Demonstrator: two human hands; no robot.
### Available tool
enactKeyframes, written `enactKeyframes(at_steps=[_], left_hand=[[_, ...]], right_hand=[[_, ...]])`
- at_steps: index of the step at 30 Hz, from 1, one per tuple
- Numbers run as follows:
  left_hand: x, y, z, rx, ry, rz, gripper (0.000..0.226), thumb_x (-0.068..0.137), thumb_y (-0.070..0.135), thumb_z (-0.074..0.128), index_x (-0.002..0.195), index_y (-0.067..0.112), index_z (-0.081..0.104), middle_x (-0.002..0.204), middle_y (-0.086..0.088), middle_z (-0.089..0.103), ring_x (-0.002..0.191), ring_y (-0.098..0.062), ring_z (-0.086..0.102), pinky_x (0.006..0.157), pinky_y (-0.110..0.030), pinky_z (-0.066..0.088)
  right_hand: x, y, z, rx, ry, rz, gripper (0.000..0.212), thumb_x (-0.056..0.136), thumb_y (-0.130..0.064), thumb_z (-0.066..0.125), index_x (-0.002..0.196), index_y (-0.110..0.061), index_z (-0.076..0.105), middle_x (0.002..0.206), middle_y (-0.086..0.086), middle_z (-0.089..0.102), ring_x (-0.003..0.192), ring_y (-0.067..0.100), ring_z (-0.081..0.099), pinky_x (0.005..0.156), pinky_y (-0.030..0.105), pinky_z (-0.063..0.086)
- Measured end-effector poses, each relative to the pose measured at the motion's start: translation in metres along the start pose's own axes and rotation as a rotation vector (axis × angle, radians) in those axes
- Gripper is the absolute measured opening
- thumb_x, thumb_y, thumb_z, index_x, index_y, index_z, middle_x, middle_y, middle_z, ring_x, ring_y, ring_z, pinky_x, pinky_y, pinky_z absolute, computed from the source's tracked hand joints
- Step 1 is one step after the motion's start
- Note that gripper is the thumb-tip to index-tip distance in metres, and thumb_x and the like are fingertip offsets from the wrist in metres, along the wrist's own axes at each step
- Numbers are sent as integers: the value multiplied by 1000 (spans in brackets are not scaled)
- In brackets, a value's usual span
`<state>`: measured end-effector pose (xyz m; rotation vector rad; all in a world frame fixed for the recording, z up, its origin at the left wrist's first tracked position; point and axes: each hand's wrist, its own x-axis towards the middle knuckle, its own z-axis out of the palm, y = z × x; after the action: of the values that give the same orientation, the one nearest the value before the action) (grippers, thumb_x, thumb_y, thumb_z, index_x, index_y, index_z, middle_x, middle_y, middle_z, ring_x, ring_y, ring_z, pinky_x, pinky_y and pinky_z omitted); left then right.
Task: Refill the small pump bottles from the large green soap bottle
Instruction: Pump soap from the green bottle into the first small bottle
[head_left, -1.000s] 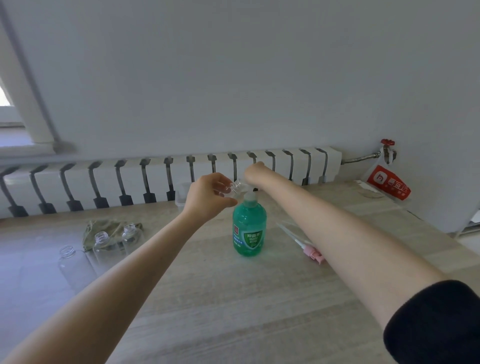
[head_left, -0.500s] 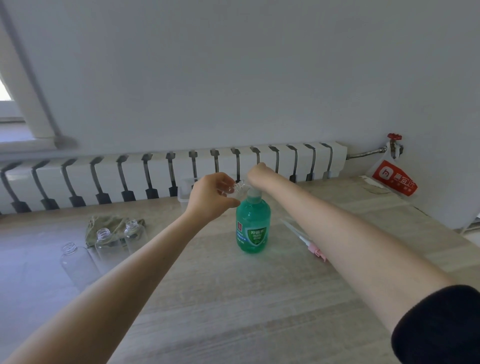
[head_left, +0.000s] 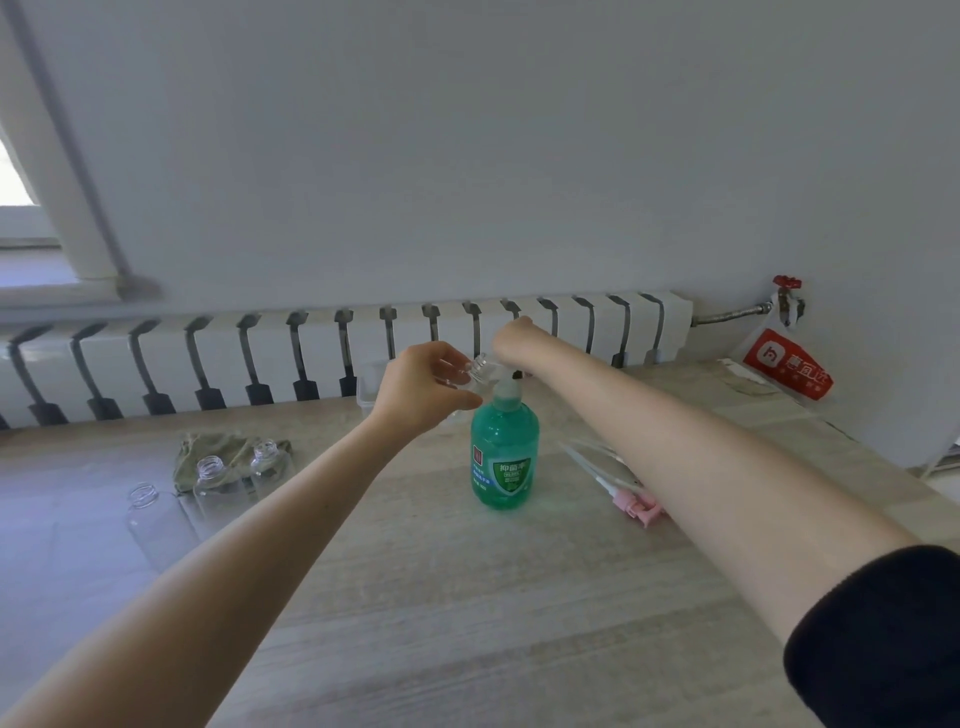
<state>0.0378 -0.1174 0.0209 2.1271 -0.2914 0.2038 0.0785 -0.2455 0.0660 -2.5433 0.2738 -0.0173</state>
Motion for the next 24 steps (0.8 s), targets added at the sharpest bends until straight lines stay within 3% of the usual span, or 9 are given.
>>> enactKeyframes(at_steps=[3,5,7,10,11,15,24], left_hand=[[0,0,-1,4,-4,-1,34,68,9,82,97,14,64,93,-2,69,85,-15,66,80,-32,56],[-1,0,-1,5,-8,-3,35,69,8,81,98,13,63,94,-3,69,86,-16,66,80,-32,56],[0,-1,0,7,-16,-4,35,69,8,81,98,13,63,95,-4,69,87,-16,66,81,-31,55],[-1,-4,0,15,-19,1,34,69,9,81,98,14,64,94,-3,69,87,-15,66,83,-33,56],[-1,-5,1,17,-17,-1,35,68,9,81,98,13,64,94,-3,69,87,-16,66,83,-33,56],[-2,-8,3,4,-8,-12,35,67,8,82,97,13,65,92,-2,69,85,-14,66,83,-33,56],[-3,-9,4,2,-4,-11,35,67,10,83,96,15,65,90,0,69,83,-12,66,82,-31,55]], right_hand=[[5,1,2,-117,-33,-48,47,98,-2,28,143,10,22,145,24,31,61,19,32,52,22,27],[5,4,4,-121,-72,-89,44,97,-3,30,139,9,31,142,25,36,80,27,37,55,25,28],[3,8,5,-87,-101,-90,40,97,-5,31,135,8,38,138,25,41,95,28,37,70,33,33],[6,11,8,-78,-108,-62,40,97,-5,31,135,8,38,137,24,42,120,37,45,82,32,28],[8,10,11,-86,-110,-59,41,97,-6,31,136,8,36,135,23,44,120,36,46,81,31,29],[11,8,21,-85,-69,24,49,98,-11,36,143,4,23,120,15,50,83,19,48,66,26,38],[9,8,19,-54,-53,59,54,97,-16,39,145,-2,20,125,15,52,91,20,49,74,29,42]])
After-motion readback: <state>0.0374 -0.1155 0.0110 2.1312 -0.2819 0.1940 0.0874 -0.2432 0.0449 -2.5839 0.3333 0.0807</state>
